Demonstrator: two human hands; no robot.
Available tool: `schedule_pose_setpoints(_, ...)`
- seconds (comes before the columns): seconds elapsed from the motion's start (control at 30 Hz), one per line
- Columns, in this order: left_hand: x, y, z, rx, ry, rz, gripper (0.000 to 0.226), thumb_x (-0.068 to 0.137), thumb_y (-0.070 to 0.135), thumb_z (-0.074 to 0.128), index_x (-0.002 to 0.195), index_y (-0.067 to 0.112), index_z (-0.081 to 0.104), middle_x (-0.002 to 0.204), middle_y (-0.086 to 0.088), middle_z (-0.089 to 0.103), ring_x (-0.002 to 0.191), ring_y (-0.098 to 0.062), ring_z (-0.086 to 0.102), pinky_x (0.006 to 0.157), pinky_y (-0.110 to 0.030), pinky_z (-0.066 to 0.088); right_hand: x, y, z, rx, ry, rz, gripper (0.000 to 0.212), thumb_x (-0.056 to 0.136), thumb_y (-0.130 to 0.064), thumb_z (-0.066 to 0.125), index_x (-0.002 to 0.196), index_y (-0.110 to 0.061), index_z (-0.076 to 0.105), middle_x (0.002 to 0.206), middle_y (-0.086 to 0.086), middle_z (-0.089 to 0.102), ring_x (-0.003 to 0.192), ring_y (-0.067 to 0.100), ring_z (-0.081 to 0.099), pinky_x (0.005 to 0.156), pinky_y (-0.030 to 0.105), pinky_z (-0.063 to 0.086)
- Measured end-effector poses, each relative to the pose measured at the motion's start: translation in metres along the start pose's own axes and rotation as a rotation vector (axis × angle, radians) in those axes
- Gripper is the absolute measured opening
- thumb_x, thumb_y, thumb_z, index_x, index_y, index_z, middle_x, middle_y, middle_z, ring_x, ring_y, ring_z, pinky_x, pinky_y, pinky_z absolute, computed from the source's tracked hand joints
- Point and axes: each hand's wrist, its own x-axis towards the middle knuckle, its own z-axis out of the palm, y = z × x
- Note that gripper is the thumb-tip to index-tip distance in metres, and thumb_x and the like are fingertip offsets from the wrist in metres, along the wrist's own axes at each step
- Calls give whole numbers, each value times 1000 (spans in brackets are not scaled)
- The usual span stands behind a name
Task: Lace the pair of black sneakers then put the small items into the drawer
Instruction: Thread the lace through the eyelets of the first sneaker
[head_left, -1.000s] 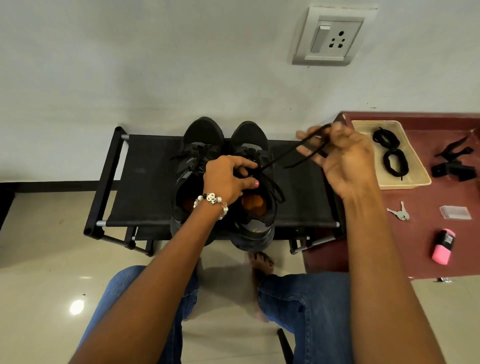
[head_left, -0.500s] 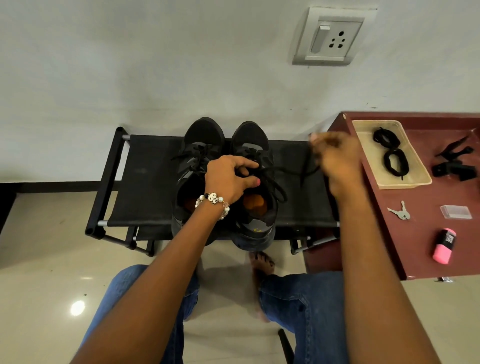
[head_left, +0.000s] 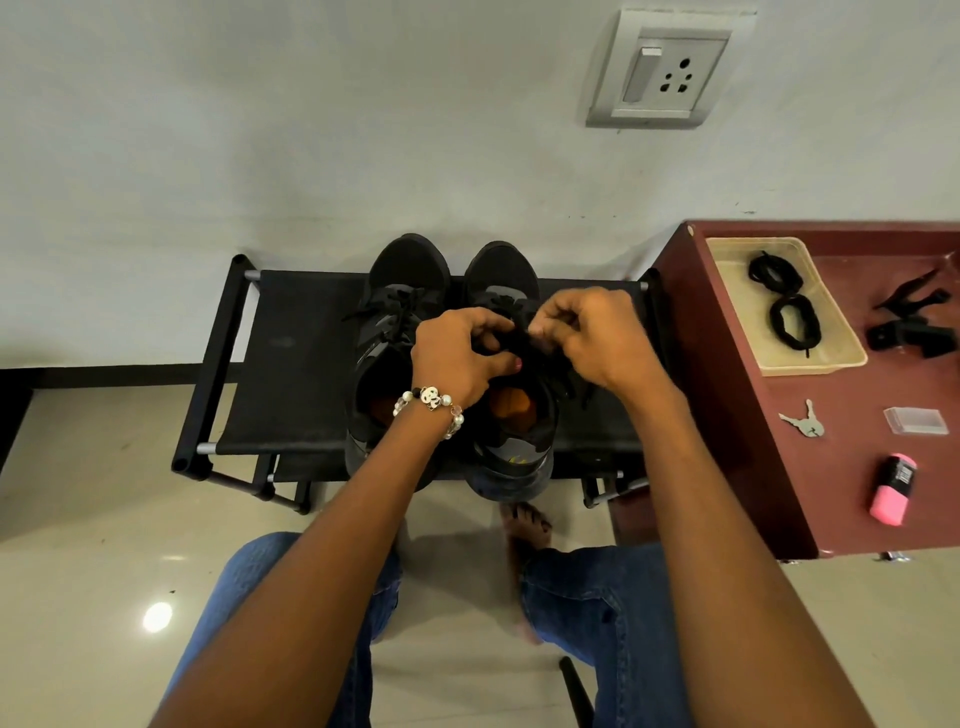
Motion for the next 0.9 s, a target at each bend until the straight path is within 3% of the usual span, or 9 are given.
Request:
schedule_pose_setpoints(0.07,0,0,-2,-18,-1,-11,49,68,18,87,112,27,69,78,9,63,59,-8,57,70,-41,59,-1,5,-17,231,171,32,17,94,-13,62,79,-20,64,74,1,71,77,21,69,77,38,56)
schedule_pose_setpoints(0.17,-1,2,-2,-34,-7,-6,63,66,14,87,122,30,64,77,8,63,63,-11,62,69,-39,60,-11,15,-49,862,415,130,21,102,-12,48,85,-14,60,83,8,72,92,28,71,73,34,57)
schedule_pose_setpoints(0.3,-1,2,0,-24,-13,-19,46,67,19,87,108,30,71,79,9,63,63,-12,60,71,-41,59,-13,21,-39,1239,414,335,21,103,-17,45,89,-7,56,82,12,70,93,34,71,78,45,59)
schedule_pose_setpoints(0.37,-1,2,0,-19,-27,-36,37,68,21,86,103,29,74,83,8,65,62,-11,59,71,-39,59,-7,23,-29,1002,491,415,15,100,-20,53,93,-8,60,84,10,69,87,25,71,81,42,58)
schedule_pose_setpoints(0.5,-3,7,-2,-37,-35,-17,27,74,19,82,100,24,75,90,2,69,51,-7,56,57,-22,55,-4,21,-19,-17,499,308,32,86,-18,73,116,-16,62,116,8,63,111,24,57,96,42,47)
schedule_pose_setpoints(0.6,-3,9,-1,-3,17,12,12,80,25,77,92,24,76,84,6,70,53,-5,57,60,-27,55,-5,3,-14,144,227,188,13,84,-8,73,92,-16,69,87,2,69,82,16,66,77,23,52)
schedule_pose_setpoints(0.67,-2,11,1,2,50,-12,7,85,30,72,87,24,75,78,8,68,60,-10,61,63,-31,54,-6,-4,-7,289,73,235,14,86,-2,71,82,-16,68,74,5,67,68,16,67,67,26,56)
schedule_pose_setpoints(0.8,2,21,6,-207,61,-285,28,94,27,51,82,6,64,67,-4,56,62,-21,52,59,-34,43,-5,2,1,250,16,229,16,87,-3,70,82,-18,69,71,3,68,64,9,65,64,26,57)
schedule_pose_setpoints(0.9,3,30,-2,-512,-10,-544,21,97,23,45,84,13,58,70,-1,57,56,-14,47,51,-27,35,-4,7,-2,308,84,258,18,85,-5,73,80,-21,67,69,1,65,59,7,63,57,16,48)
